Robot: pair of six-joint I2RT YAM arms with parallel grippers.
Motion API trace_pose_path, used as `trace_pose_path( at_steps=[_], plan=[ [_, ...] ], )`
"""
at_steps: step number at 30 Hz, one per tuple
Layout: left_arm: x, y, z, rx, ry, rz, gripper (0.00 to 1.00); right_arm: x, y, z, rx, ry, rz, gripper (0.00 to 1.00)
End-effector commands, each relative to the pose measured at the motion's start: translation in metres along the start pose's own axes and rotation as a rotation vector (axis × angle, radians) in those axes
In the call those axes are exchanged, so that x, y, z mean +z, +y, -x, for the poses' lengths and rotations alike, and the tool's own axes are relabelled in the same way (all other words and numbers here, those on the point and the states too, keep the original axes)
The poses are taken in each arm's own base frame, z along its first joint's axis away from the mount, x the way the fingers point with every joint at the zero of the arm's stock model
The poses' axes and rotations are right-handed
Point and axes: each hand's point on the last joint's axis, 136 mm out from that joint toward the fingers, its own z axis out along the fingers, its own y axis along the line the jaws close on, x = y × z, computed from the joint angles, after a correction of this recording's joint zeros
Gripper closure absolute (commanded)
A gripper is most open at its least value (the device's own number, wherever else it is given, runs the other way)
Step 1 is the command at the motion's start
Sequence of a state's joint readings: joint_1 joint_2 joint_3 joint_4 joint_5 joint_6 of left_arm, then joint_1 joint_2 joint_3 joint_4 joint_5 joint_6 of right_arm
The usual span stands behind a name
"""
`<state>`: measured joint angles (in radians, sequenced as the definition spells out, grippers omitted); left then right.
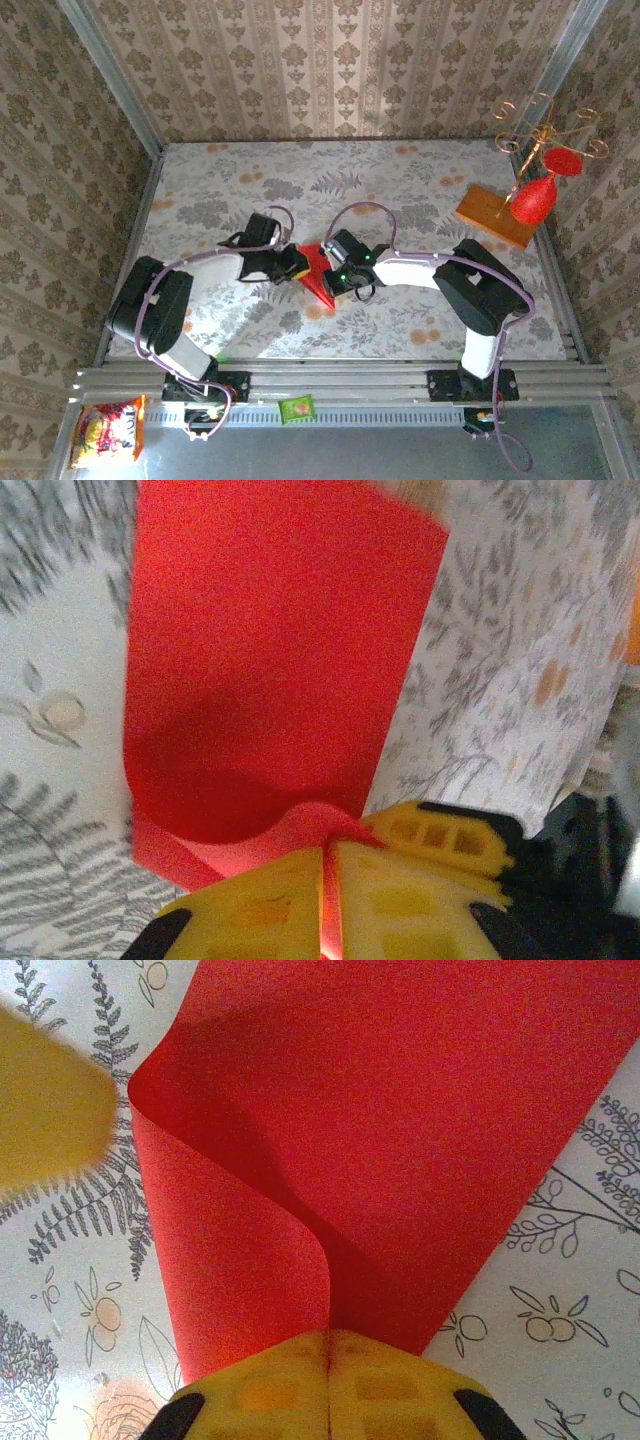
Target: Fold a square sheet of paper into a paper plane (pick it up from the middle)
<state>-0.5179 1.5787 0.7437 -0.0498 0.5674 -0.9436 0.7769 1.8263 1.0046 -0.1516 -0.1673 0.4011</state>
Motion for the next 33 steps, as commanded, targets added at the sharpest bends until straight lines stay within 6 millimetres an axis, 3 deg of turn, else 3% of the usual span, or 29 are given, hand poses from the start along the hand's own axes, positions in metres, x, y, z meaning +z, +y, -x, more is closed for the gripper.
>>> trace_pose_path(
  at_steps=[1, 11, 33],
  plan=[
    [0.001, -0.015, 0.001, -0.06, -0.038, -0.058, 0.9, 0.008, -0.006, -0.018, 0.031, 0.079, -0.017, 0.91],
    [0.02, 0.001, -0.018, -0.081, 0.008, 0.04, 0.93, 0.011, -0.008, -0.019, 0.032, 0.084, -0.027, 0.9],
    [0.026, 0.022, -0.022, -0.083, 0.023, 0.134, 0.95, 0.009, -0.008, -0.017, 0.032, 0.078, -0.032, 0.9]
  ],
)
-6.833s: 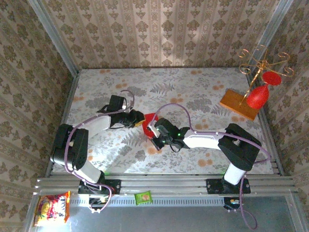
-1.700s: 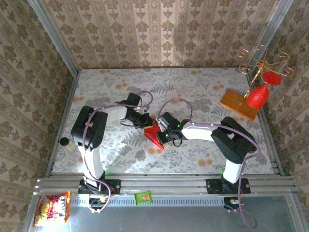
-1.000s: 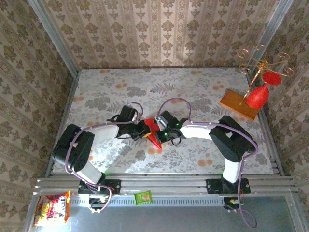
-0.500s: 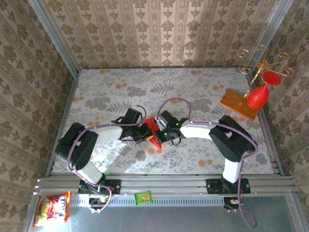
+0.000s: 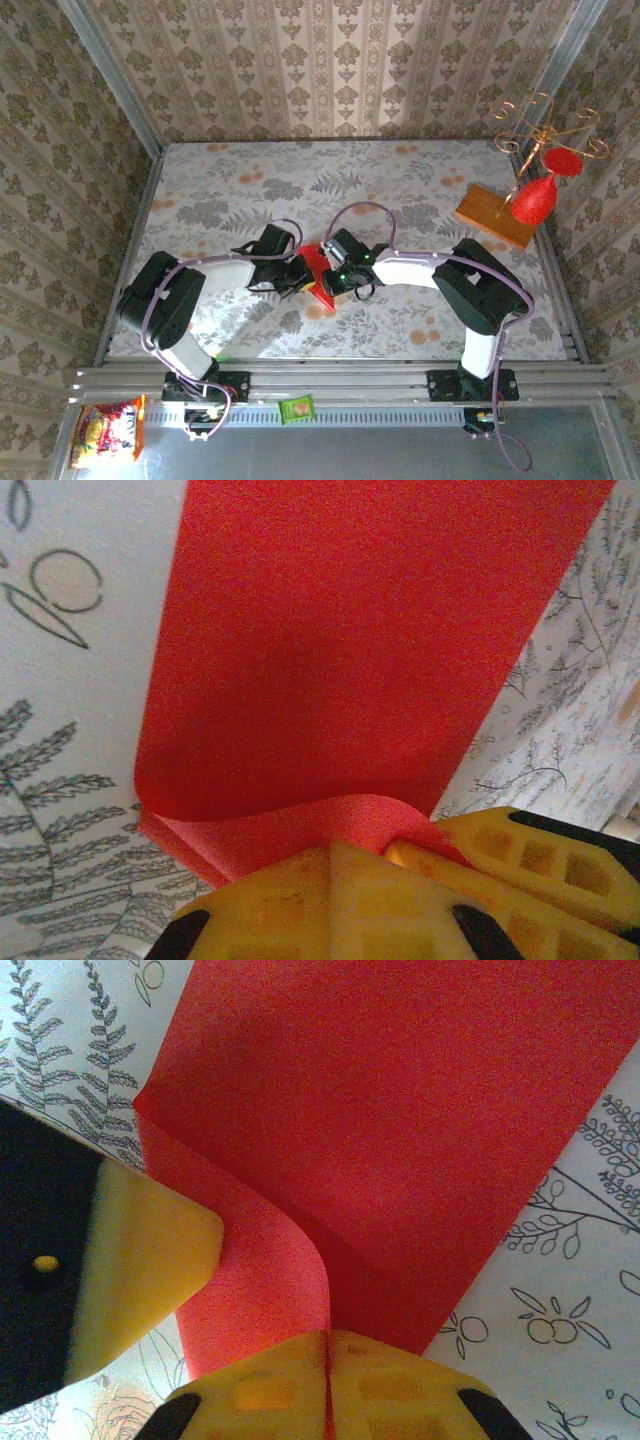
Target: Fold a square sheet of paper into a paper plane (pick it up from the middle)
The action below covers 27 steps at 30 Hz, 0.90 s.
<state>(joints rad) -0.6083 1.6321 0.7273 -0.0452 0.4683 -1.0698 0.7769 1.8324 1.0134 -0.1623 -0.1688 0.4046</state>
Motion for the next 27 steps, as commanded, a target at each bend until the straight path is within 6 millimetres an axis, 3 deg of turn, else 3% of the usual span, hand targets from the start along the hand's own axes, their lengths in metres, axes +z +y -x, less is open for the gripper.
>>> trace_pose_path(
  at_steps=[1, 13, 21, 27],
  plan=[
    [0.004, 0.004, -0.002, 0.008, 0.013, 0.031, 0.95, 0.009, -0.009, -0.016, 0.026, 0.071, -0.03, 0.9],
    [0.007, 0.015, -0.003, 0.001, 0.015, 0.066, 0.96, 0.001, -0.004, -0.009, 0.029, 0.047, -0.017, 0.79],
    [0.008, 0.02, 0.0, -0.007, -0.002, 0.079, 0.96, -0.034, 0.002, 0.018, 0.044, -0.07, -0.035, 0.63],
    [0.011, 0.025, 0.003, -0.022, -0.01, 0.081, 0.96, -0.055, -0.003, 0.02, 0.104, -0.136, -0.052, 0.6]
  ],
)
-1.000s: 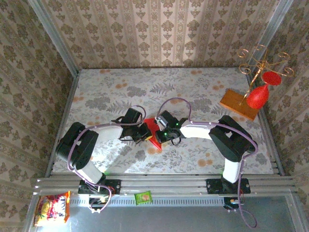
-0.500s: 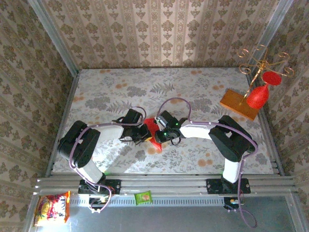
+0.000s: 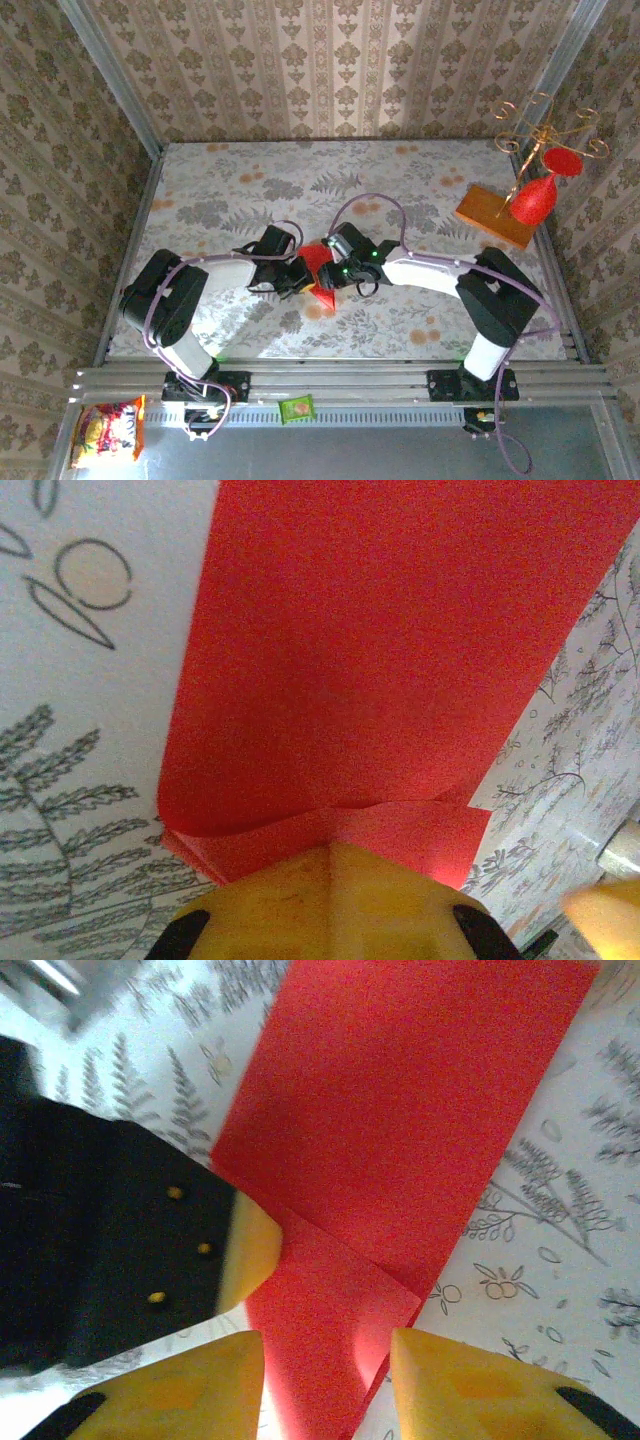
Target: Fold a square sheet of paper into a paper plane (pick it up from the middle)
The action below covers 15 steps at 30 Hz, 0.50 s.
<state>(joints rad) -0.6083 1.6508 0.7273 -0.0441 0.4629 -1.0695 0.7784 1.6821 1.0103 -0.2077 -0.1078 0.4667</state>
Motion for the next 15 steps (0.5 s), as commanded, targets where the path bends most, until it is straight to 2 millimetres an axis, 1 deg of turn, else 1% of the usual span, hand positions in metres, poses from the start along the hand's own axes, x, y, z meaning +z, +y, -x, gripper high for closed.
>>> trace_pose_path(
  at_steps=[1, 5, 9, 15],
  plan=[
    [0.008, 0.02, 0.003, -0.015, -0.015, 0.064, 0.96, -0.012, -0.012, -0.004, 0.074, -0.023, -0.04, 0.6],
    [0.01, 0.022, 0.004, -0.018, -0.018, 0.068, 0.96, -0.013, -0.01, -0.011, 0.134, -0.006, -0.016, 0.63],
    [0.013, 0.026, 0.01, -0.023, -0.025, 0.07, 0.96, -0.005, -0.001, -0.018, 0.168, 0.026, 0.044, 0.69],
    [0.014, 0.025, 0.016, -0.018, -0.034, 0.066, 0.96, 0.002, 0.014, -0.024, 0.161, 0.077, 0.095, 0.79]
  ],
)
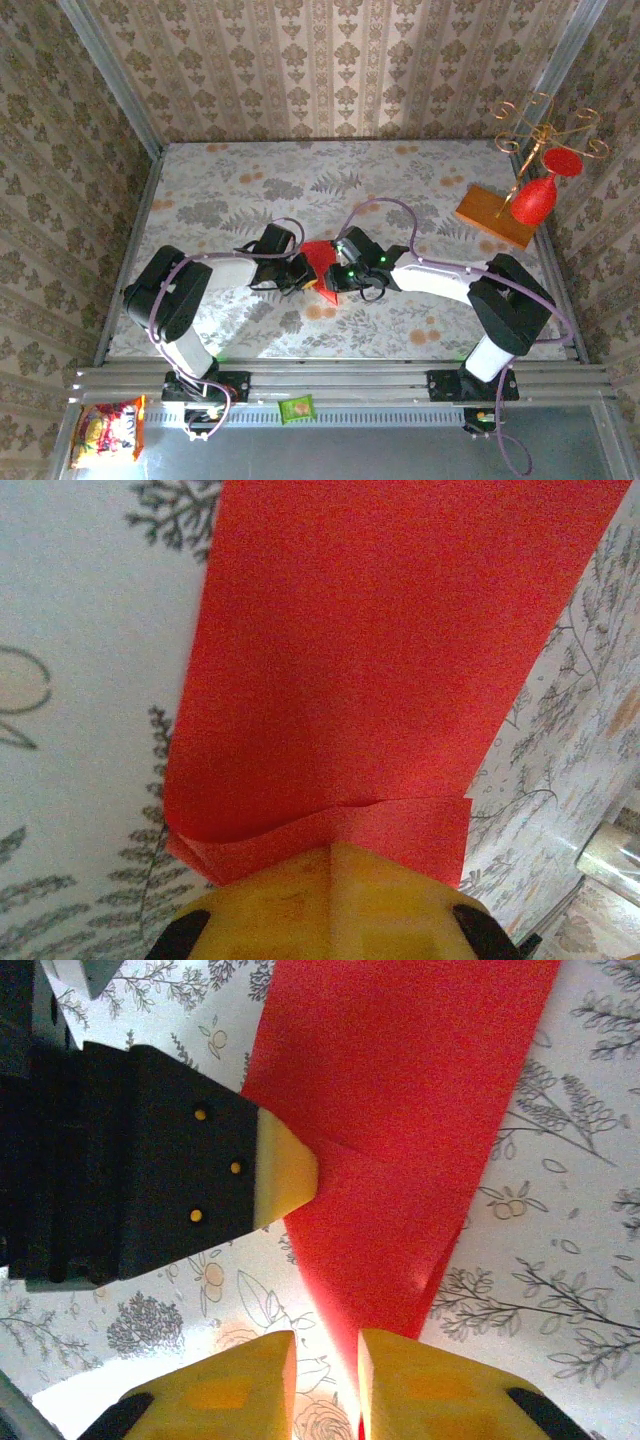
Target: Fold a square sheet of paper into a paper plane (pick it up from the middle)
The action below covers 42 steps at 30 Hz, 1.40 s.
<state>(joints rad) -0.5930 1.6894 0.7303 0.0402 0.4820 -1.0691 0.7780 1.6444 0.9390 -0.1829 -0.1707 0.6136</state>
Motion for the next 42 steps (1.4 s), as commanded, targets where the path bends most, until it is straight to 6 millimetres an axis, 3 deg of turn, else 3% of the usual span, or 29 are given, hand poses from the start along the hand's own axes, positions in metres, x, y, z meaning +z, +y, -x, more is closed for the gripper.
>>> trace_pose_path(
  at_steps=[1, 10, 42],
  plan=[
    [0.006, 0.032, 0.005, -0.027, -0.018, 0.114, 0.97, 0.007, 0.014, -0.006, 0.004, 0.046, 0.047, 0.81],
    [0.007, 0.033, 0.005, -0.027, -0.011, 0.115, 0.96, 0.024, 0.026, -0.014, -0.038, 0.091, 0.05, 0.87],
    [0.01, 0.035, 0.001, -0.026, 0.011, 0.112, 0.96, 0.038, -0.009, -0.023, -0.072, 0.15, -0.081, 0.89]
  ],
)
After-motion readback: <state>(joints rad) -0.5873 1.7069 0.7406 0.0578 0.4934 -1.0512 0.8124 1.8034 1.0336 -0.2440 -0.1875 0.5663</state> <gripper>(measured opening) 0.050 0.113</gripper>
